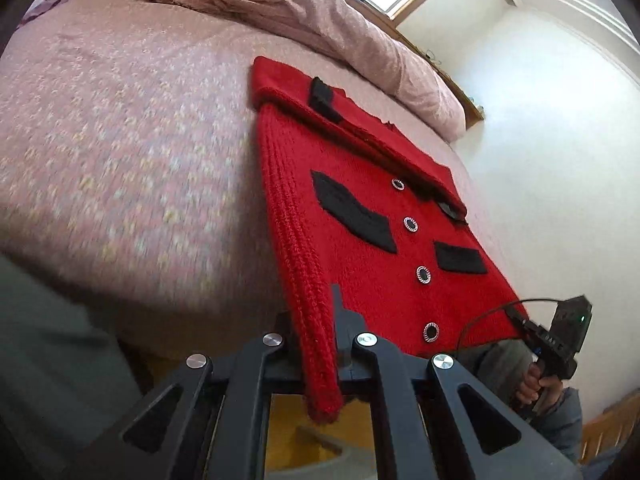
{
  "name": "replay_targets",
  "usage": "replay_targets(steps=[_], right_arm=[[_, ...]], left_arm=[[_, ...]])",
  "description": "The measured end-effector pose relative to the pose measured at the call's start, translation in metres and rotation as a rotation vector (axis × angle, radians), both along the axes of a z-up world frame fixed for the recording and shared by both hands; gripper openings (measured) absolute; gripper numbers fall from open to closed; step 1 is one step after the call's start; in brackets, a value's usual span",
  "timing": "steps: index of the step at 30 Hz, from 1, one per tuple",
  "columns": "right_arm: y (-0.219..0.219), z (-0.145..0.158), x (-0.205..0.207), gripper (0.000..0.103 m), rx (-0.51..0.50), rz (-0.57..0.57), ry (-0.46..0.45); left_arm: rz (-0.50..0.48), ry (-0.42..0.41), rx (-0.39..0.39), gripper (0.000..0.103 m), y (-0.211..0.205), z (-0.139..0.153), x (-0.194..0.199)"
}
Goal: Fold small clothes
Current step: 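Grasp the cardigan hem with the left tool while the right tool grasps it too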
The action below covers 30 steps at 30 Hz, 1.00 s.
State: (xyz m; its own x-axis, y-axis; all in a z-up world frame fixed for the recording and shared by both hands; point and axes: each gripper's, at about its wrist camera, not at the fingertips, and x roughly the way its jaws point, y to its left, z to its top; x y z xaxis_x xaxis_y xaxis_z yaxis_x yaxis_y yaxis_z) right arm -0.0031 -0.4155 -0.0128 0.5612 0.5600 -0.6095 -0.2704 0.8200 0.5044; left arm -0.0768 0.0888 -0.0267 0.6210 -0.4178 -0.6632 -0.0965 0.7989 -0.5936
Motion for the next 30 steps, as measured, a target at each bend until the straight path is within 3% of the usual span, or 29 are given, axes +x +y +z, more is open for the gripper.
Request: replay_targets(steps=[7, 10, 14, 18, 24, 30], right_arm=[[0.005, -0.002, 0.013, 0.006, -0.034, -0.015, 0.009], [0.014, 0.0, 0.033, 0.006, -0.072, -0.002, -0.012], [0.029, 0.009, 0.076, 0.006, -0.14, 0.01, -0.084], [0.041, 0.018, 0.116, 0.006, -0.128, -0.013, -0.142], [0.047, 0.036, 0.164, 0.007, -0.089, -0.052, -0.192], [0.05, 0.031, 0.22, 0.007, -0.087, -0.088, -0.207]], left_arm=[[-0.003, -0.018, 0.013, 0.001, -0.005, 0.003, 0.012], [0.0, -0.035, 0.013, 0.001, -0.005, 0.006, 0.028], [0.004, -0.091, 0.076, 0.001, -0.008, 0.019, 0.067], [0.021, -0.181, 0.107, 0.001, -0.008, 0.035, 0.104], [0.072, -0.276, 0.061, 0.001, 0.015, 0.052, 0.146], [0.101, -0.291, 0.079, 0.001, 0.031, 0.052, 0.195]])
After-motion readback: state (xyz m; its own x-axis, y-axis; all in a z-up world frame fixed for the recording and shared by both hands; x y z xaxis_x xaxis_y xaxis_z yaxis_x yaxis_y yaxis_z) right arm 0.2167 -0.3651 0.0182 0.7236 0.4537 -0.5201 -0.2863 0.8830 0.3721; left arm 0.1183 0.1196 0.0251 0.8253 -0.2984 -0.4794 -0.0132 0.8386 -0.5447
